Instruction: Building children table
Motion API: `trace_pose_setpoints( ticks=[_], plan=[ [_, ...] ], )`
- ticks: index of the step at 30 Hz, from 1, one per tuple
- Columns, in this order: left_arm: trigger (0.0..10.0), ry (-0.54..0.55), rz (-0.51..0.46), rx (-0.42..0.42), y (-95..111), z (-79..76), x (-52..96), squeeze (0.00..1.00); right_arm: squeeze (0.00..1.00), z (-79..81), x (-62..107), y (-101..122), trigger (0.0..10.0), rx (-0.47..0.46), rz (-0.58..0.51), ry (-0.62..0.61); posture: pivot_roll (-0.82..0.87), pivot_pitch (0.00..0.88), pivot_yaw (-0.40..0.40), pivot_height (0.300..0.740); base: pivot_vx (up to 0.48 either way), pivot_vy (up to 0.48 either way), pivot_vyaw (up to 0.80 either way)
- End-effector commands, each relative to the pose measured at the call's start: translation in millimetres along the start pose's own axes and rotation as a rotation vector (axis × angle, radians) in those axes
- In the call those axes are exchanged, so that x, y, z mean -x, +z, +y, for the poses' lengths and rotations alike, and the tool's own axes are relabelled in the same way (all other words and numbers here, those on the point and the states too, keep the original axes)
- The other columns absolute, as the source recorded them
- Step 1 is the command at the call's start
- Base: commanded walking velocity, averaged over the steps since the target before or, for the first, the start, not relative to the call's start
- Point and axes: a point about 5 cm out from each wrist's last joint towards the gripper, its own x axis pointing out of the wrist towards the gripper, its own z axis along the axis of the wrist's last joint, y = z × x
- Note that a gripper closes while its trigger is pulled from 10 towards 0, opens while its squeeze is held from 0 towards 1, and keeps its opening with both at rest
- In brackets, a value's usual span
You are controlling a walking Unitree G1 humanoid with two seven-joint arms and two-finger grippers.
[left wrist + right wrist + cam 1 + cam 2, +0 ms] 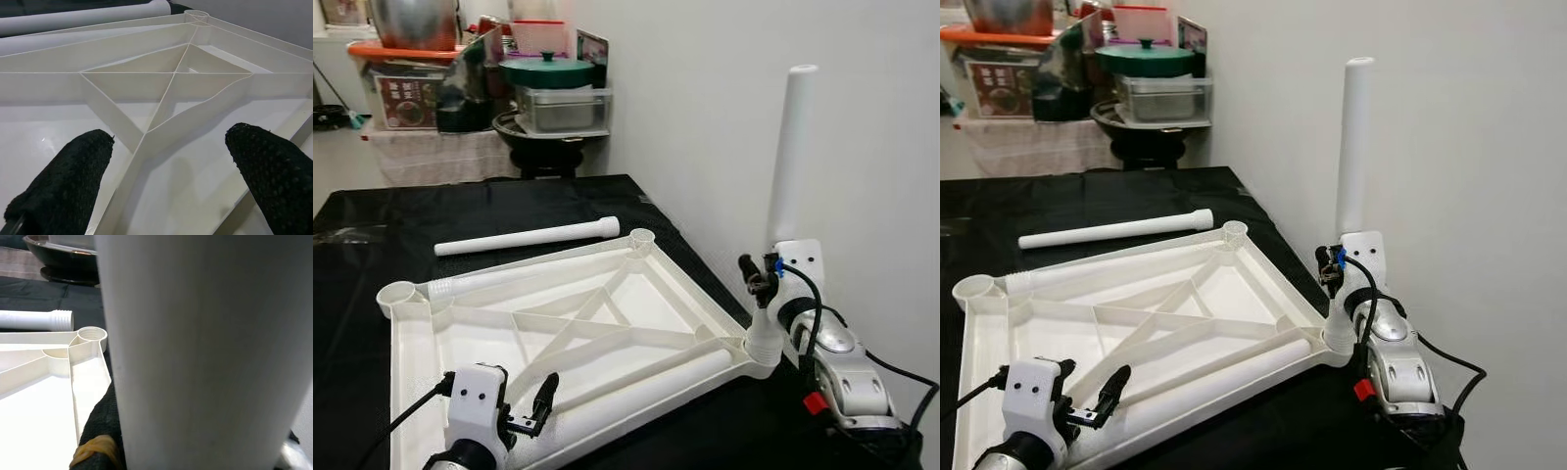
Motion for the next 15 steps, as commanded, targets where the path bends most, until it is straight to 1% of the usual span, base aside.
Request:
trace_pose_setpoints(
  ticks=[1,2,3,4,6,7,9,11,12,13,14,15],
  plan=[
    [10.0,-0.012,0.004,-0.019,-1.8,0.3,-1.0,0.00,0.00,6.7,11.8,-49.5,10.0,-0.040,0.223,0.031,0.10,0.000,-0.052,0.740,0.000,0.000,0.00],
    [10.0,-0.012,0.004,-0.020,-1.9,0.7,-1.2,0.00,0.00,10.3,12.7,-50.0,10.0,-0.051,0.218,0.049,0.10,0.000,-0.052,0.740,0.000,0.000,0.00],
    [10.0,-0.015,0.005,-0.021,-2.0,0.8,-1.7,0.00,0.00,22.4,14.4,-48.9,10.0,-0.078,0.199,0.104,0.10,0.000,-0.047,0.740,0.000,0.000,0.00],
    [10.0,-0.015,0.005,-0.021,-2.0,0.8,-1.7,0.00,0.00,22.4,14.4,-48.9,10.0,-0.078,0.199,0.104,0.10,0.000,-0.047,0.740,0.000,0.000,0.00],
    [10.0,-0.018,0.006,-0.026,-2.0,0.8,-2.7,0.00,0.00,42.3,17.5,-47.1,10.0,-0.116,0.174,0.186,0.10,0.000,-0.047,0.740,0.000,0.000,0.00],
    [10.0,-0.018,0.006,-0.026,-2.0,0.8,-2.7,0.00,0.00,42.3,17.5,-47.1,10.0,-0.116,0.174,0.186,0.10,0.000,-0.047,0.740,0.000,0.000,0.00],
    [10.0,-0.023,0.002,-0.026,-0.6,0.5,-4.0,0.00,0.00,54.7,18.2,-45.7,10.0,-0.136,0.161,0.227,0.10,0.000,-0.047,0.740,0.000,0.000,0.00],
    [10.0,-0.026,-0.001,-0.025,-0.1,0.4,-4.6,0.00,0.00,57.6,17.9,-45.6,10.0,-0.137,0.159,0.234,0.10,0.000,-0.048,0.740,0.000,0.000,0.00],
    [10.0,-0.075,-0.002,-0.012,1.8,-4.6,-5.1,0.00,0.00,60.0,15.4,-44.9,10.0,-0.138,0.156,0.237,0.10,0.000,-0.049,0.740,0.000,0.000,0.00],
    [10.0,-0.075,-0.002,-0.012,1.8,-4.6,-5.1,0.00,0.00,60.0,15.4,-44.9,10.0,-0.138,0.156,0.237,0.10,0.000,-0.049,0.740,0.000,0.000,0.00],
    [10.0,-0.111,-0.003,-0.003,3.0,-8.3,-5.2,0.00,0.00,61.4,13.7,-44.5,10.0,-0.139,0.155,0.239,0.10,0.000,-0.049,0.740,0.000,0.000,0.00],
    [10.0,-0.136,-0.005,-0.011,4.1,-10.4,-4.0,0.00,0.00,62.5,10.8,-42.5,10.0,-0.142,0.148,0.242,0.11,0.000,-0.049,0.740,0.000,0.000,0.00]
  ],
)
